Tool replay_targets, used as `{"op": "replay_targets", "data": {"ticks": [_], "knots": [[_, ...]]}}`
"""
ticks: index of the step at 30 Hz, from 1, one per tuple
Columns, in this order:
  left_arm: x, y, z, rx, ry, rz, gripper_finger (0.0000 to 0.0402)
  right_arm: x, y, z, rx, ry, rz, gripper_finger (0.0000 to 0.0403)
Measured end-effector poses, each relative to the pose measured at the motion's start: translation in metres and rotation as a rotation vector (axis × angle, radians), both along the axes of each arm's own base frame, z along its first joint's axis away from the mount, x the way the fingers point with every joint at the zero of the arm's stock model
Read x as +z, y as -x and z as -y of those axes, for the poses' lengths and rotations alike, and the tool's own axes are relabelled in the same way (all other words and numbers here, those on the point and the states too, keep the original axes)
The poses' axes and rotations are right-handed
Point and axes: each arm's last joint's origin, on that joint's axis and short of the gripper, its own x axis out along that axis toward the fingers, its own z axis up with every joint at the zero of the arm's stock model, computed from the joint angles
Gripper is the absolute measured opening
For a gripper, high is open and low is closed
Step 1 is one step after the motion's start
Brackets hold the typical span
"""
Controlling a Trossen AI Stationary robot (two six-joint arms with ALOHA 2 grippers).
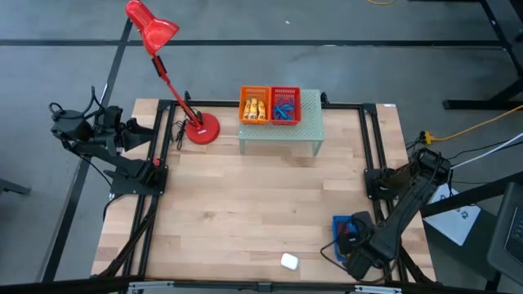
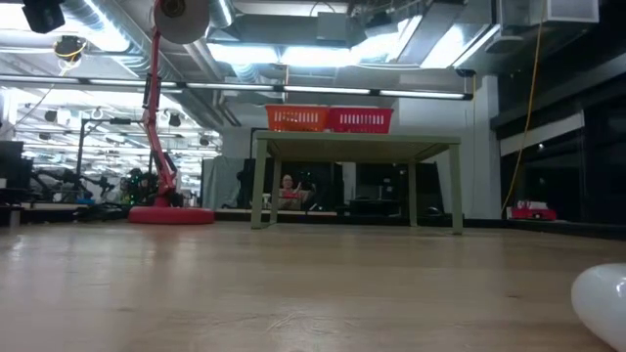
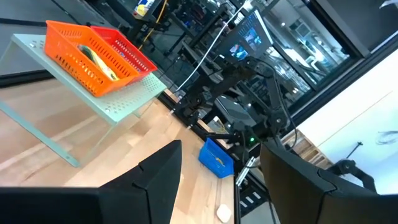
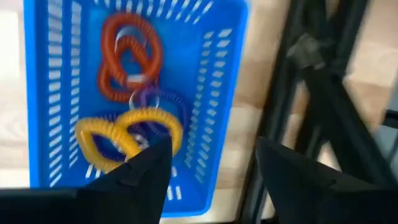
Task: Pick & Place Office Desk Supplies
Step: Put the blue bin on the shelf
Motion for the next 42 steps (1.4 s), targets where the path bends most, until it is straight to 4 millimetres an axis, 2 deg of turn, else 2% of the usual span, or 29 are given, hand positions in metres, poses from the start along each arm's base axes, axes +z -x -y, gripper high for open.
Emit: {"op": "replay_targets", "data": {"ticks": [7,15,19,24,28,30,31,35,42], "knots": [[0.0,0.0,0.0,0.003,0.037,0.003,0.0216,-0.025,0.009,-0.002,0.018,-0.049,-0.005,0.023],[0.0,0.0,0.0,0.007,0.09,0.007,0.0216,-0.039,0.011,0.005,0.009,-0.016,0.01,0.023],[-0.001,0.0,0.0,0.005,0.109,-0.003,0.0216,-0.052,0.012,0.008,0.001,-0.037,0.028,0.0217],[-0.004,0.0,0.0,0.008,0.141,-0.027,0.0216,-0.057,0.011,0.012,-0.01,-0.03,0.034,0.016],[-0.004,0.0,0.0,0.008,0.141,-0.027,0.0216,-0.056,0.006,0.014,-0.009,-0.026,0.043,0.0068],[-0.004,0.0,0.0,0.009,0.14,-0.027,0.0216,-0.051,0.001,0.013,-0.007,-0.026,0.066,0.0022],[-0.004,0.0,0.0,0.011,0.14,-0.026,0.0216,-0.047,-0.002,0.012,-0.006,-0.03,0.078,0.0013],[-0.004,0.0,0.0,0.013,0.137,-0.027,0.0216,-0.023,-0.017,0.01,-0.021,-0.042,0.134,0.0011],[-0.004,0.0,-0.001,0.038,0.102,-0.026,0.0216,0.049,-0.054,0.017,-0.08,-0.033,0.322,0.0006]]}}
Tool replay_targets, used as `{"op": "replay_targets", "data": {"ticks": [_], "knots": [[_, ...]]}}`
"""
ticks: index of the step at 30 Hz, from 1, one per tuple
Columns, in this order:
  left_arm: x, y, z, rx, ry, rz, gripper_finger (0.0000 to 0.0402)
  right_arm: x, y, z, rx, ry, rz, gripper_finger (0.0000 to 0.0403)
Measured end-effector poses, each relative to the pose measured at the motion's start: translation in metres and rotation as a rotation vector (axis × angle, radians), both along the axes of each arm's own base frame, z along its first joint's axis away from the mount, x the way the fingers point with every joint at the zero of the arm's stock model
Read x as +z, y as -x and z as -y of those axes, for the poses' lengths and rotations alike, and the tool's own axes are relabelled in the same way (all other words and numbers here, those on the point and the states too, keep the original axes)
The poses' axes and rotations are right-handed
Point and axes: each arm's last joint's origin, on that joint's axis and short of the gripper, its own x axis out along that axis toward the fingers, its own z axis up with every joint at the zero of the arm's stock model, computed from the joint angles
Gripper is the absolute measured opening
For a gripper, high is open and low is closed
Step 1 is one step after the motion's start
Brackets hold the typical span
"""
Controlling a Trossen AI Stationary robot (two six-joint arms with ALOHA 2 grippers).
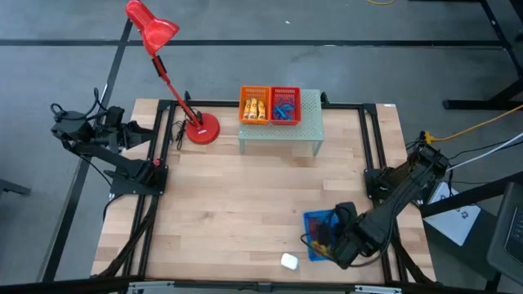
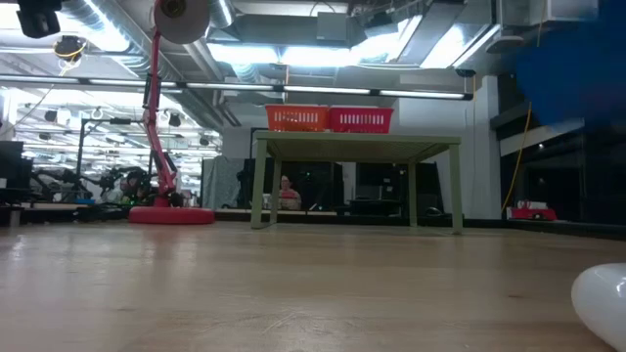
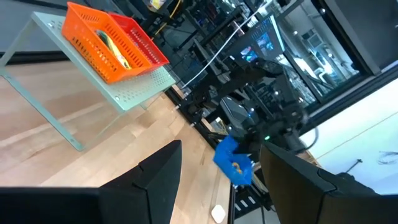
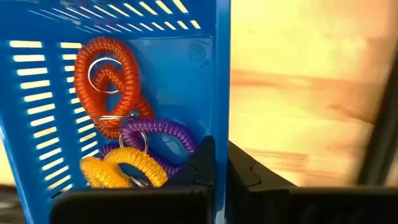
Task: Pick & Place Office Desk Supplies
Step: Put the blue bin on the shelf
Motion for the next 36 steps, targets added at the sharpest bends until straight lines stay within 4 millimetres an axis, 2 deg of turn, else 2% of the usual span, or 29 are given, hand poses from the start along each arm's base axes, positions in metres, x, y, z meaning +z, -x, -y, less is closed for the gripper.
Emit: {"op": "replay_targets", "data": {"ticks": [5,10,16,21,27,36], "knots": [[0.001,0.0,0.0,-0.001,-0.008,0.005,0.0216,0.053,-0.022,0.021,-0.07,0.055,0.134,0.0005],[0.001,0.0,0.0,-0.012,-0.036,0.009,0.0216,0.108,-0.041,0.058,-0.111,0.154,0.336,0.0004],[0.013,-0.001,0.002,-0.069,-0.125,0.115,0.0216,0.157,-0.049,0.13,-0.179,0.39,0.532,0.0004],[0.022,0.0,0.003,-0.12,-0.182,0.198,0.0216,0.189,-0.038,0.187,-0.223,0.512,0.575,0.0004],[0.022,0.0,0.005,-0.188,-0.224,0.206,0.0214,0.207,-0.026,0.241,-0.226,0.508,0.577,0.0004],[0.022,0.0,0.008,-0.271,-0.238,0.219,0.0195,0.201,-0.001,0.326,-0.225,0.342,0.443,0.0004]]}}
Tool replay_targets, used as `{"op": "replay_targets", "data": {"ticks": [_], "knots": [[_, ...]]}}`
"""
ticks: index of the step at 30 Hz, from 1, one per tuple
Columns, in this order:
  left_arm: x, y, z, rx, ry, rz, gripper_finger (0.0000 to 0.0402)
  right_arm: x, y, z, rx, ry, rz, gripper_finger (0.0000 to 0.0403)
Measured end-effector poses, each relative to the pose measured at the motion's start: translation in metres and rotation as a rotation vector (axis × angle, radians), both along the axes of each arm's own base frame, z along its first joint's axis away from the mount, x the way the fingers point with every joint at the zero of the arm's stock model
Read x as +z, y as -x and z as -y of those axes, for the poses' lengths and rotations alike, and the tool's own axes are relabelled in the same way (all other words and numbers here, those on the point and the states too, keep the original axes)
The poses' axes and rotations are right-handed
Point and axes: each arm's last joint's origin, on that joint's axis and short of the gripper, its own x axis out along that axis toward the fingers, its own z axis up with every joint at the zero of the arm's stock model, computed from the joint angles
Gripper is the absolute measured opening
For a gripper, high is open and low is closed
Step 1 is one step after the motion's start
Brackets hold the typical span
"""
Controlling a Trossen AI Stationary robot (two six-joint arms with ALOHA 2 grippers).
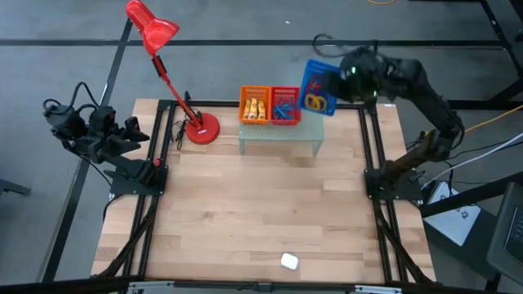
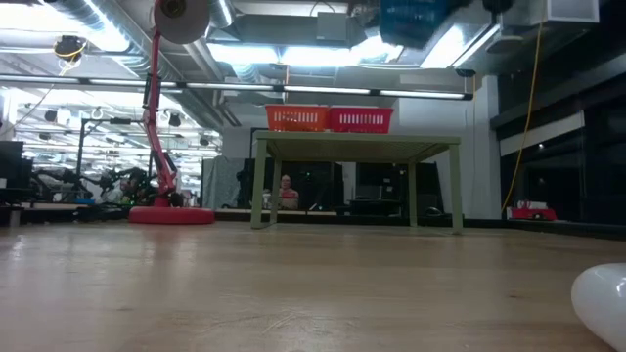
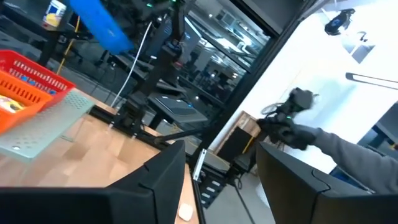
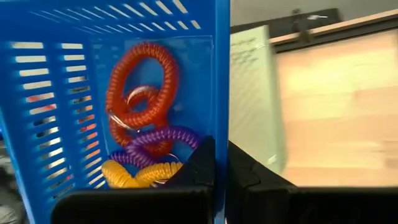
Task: Pick & Place Office Desk Supplies
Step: Put the blue bin on the shelf
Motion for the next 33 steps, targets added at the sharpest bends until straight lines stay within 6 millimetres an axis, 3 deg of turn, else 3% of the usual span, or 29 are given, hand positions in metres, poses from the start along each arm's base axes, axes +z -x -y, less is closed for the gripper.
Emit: {"op": "replay_targets", "data": {"ticks": [10,19,25,33], "knots": [[0.0,0.0,-0.003,0.092,0.011,-0.004,0.0189,-0.037,0.033,0.075,0.108,-0.144,-0.121,0.0004],[0.0,0.0,-0.006,0.218,-0.003,-0.009,0.0189,-0.08,0.014,0.135,0.246,-0.182,-0.183,0.0004],[-0.001,0.0,-0.007,0.26,0.007,-0.015,0.0189,-0.1,0.007,0.157,0.268,-0.207,-0.221,0.0004],[-0.001,0.0,-0.008,0.267,0.016,-0.016,0.0189,-0.1,0.025,0.167,0.228,-0.211,-0.229,0.0004]]}}
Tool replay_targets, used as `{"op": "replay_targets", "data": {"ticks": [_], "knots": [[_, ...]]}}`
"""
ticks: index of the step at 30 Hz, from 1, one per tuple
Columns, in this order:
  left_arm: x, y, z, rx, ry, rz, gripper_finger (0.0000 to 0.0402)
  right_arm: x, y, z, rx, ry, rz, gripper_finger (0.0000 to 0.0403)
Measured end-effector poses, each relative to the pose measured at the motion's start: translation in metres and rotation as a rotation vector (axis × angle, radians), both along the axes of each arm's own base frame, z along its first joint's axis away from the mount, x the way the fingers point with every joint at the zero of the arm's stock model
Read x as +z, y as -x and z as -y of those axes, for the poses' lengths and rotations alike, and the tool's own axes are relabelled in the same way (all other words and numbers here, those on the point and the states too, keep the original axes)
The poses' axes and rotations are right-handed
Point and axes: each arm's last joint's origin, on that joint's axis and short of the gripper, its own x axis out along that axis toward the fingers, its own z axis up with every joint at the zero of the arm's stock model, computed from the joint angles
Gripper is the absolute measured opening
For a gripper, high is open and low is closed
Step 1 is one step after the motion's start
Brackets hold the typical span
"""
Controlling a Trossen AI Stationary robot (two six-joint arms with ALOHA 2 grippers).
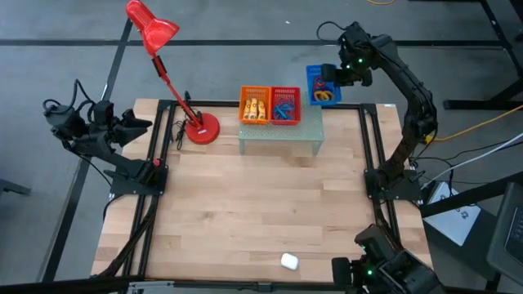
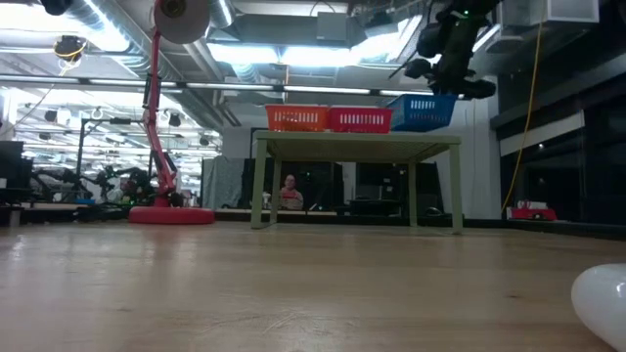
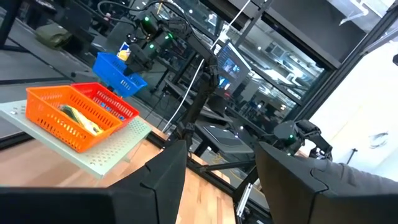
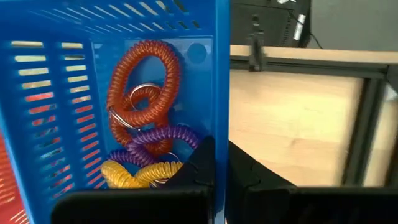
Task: Pick & Place Office Desk Supplies
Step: Put the blue bin on the shelf
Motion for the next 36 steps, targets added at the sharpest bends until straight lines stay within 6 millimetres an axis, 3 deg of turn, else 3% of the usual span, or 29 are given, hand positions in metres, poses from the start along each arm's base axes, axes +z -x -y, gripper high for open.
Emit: {"op": "replay_targets", "data": {"ticks": [4,11,23,30,36], "knots": [[0.0,0.0,0.0,0.002,0.0,0.0,0.0189,-0.005,0.003,-0.001,-0.013,-0.035,-0.023,0.0004],[0.0,0.0,0.0,0.004,-0.003,-0.001,0.0189,-0.034,-0.002,-0.011,-0.04,-0.124,-0.057,0.0003],[0.0,0.0,0.0,0.004,0.001,0.001,0.0189,-0.041,0.004,-0.048,-0.123,-0.106,0.018,0.0003],[0.0,0.0,0.0,-0.002,0.001,0.001,0.0189,-0.045,-0.011,-0.049,-0.138,-0.081,0.057,0.0003],[0.0,0.0,0.001,-0.032,0.009,0.004,0.0189,-0.046,-0.01,-0.049,-0.159,-0.091,0.049,0.0003]]}}
